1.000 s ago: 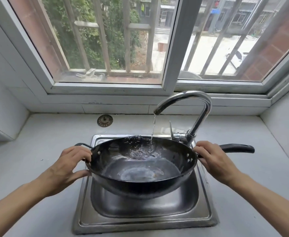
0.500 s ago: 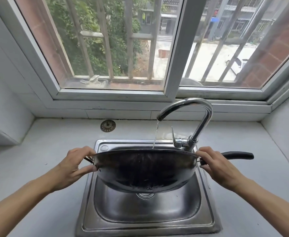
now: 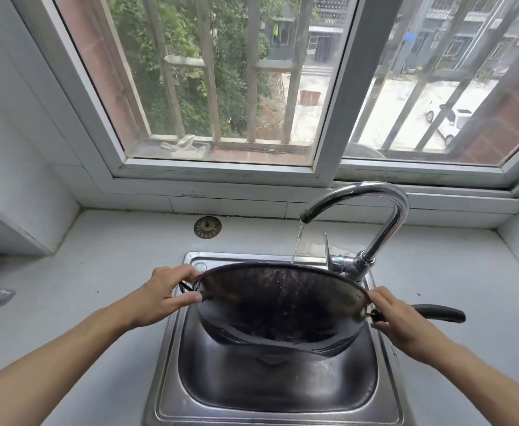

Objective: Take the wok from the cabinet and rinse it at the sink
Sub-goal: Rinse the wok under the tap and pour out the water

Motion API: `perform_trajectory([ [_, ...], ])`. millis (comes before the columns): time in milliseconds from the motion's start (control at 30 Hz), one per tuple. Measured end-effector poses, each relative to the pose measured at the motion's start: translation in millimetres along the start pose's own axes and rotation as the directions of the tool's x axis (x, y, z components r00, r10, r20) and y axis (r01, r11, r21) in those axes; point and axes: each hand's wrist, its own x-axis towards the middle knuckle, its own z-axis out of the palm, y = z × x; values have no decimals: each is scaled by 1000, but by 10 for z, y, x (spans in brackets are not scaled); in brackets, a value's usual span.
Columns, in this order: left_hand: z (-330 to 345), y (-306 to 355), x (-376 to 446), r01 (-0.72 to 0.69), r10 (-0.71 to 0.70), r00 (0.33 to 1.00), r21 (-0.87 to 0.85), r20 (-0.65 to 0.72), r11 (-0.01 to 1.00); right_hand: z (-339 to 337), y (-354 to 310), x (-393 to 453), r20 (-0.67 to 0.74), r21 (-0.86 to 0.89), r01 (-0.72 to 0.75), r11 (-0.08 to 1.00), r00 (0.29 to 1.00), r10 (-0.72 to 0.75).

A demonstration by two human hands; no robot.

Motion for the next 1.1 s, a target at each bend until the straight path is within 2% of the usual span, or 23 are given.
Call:
perform_trajectory([
  [300,10,-55,125,24,-22,999,-61,45,998,101,-29,73,121,54,-25,998,992,18],
  [667,-55,-55,390,38,-31,996,-90,78,995,159,94,199,123,102,-52,993,992,39],
  [833,-92,-27,454,55,-46,995,-95,94,994,199,197,242,37,136,-27,990,999,22],
  [1100,-101,-40,535,101,-90,992,-120,92,988,408,212,172,-218,170,49,984,976,-11],
])
